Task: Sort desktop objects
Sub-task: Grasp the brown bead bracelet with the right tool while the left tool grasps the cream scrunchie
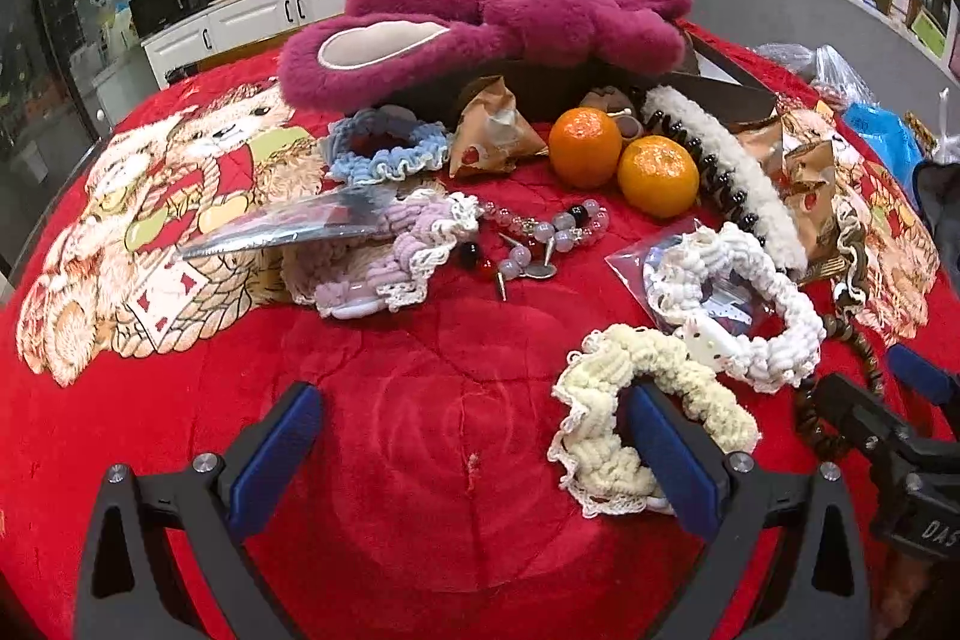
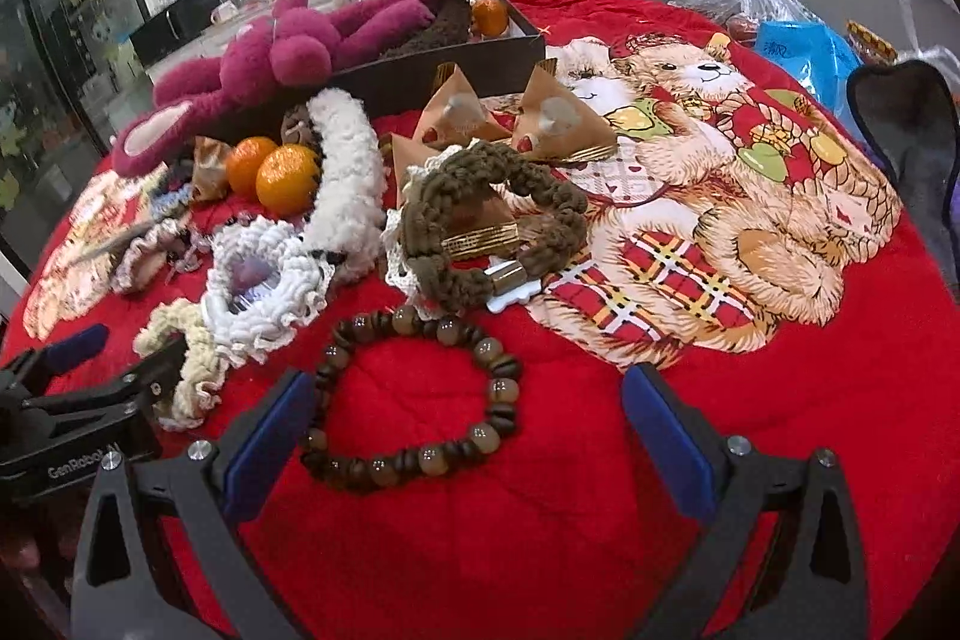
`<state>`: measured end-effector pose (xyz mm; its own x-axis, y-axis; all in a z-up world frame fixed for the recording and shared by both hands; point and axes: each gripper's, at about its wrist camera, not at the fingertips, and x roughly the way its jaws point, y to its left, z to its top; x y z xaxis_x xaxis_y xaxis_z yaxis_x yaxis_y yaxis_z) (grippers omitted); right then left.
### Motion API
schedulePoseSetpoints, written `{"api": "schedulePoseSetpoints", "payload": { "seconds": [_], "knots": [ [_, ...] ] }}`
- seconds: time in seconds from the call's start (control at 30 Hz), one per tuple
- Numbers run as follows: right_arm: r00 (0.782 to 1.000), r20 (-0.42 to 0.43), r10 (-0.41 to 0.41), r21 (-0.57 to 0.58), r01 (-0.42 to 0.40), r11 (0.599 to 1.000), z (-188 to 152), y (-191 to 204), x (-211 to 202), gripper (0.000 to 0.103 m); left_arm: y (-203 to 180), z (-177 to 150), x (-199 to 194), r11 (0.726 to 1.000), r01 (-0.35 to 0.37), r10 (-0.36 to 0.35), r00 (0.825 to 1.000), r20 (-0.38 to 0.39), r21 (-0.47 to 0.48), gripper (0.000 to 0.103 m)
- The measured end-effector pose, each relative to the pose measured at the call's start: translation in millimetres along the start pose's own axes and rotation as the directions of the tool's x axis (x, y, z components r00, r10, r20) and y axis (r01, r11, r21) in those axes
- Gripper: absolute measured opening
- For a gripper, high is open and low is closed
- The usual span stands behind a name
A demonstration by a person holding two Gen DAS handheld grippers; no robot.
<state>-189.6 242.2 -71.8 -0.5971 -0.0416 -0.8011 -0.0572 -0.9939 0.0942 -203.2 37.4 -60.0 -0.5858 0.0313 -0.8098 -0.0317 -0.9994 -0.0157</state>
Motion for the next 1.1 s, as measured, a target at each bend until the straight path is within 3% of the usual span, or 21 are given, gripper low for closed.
{"api": "schedulePoseSetpoints", "payload": {
  "seconds": [0.5, 0.57, 0.77, 0.87, 0.9, 1.03, 1.1],
  "knots": [
    [1.000, -0.002, 0.013, -0.007, -0.013, 1.000, 0.3, -1.3, -1.6, 0.103, -0.7, 0.4, 0.1, 1.000, -0.003, 0.003, 1.000, 0.000, 0.002, 0.103],
    [1.000, 0.001, 0.008, -0.001, -0.008, 1.000, -0.8, -2.2, -3.8, 0.098, -0.3, 0.4, 0.2, 1.000, 0.000, 0.000, 1.000, -0.001, 0.000, 0.103],
    [0.996, 0.024, -0.088, 0.024, 0.088, 0.996, -4.4, -8.9, -11.8, 0.055, -0.6, 0.4, 0.3, 1.000, 0.000, 0.000, 1.000, 0.000, 0.000, 0.103],
    [0.995, 0.033, -0.092, 0.026, 0.091, 0.996, -5.8, -13.1, -14.9, 0.034, -0.5, 0.3, 0.2, 1.000, 0.000, 0.000, 1.000, 0.000, 0.000, 0.103],
    [0.996, 0.037, -0.086, 0.032, 0.085, 0.996, -5.9, -14.4, -15.8, 0.020, -0.6, 0.3, 0.2, 1.000, 0.000, 0.000, 1.000, 0.000, 0.000, 0.103],
    [0.998, 0.046, -0.049, 0.034, 0.047, 0.998, -6.3, -17.2, -18.5, 0.011, -0.2, 0.5, 0.2, 1.000, 0.003, -0.003, 1.000, 0.001, -0.001, 0.103],
    [0.999, 0.051, -0.011, 0.037, 0.009, 0.999, -7.5, -18.4, -20.3, 0.011, 1.0, 0.7, -1.2, 1.000, 0.012, -0.012, 1.000, 0.010, -0.004, 0.098]
  ]
}}
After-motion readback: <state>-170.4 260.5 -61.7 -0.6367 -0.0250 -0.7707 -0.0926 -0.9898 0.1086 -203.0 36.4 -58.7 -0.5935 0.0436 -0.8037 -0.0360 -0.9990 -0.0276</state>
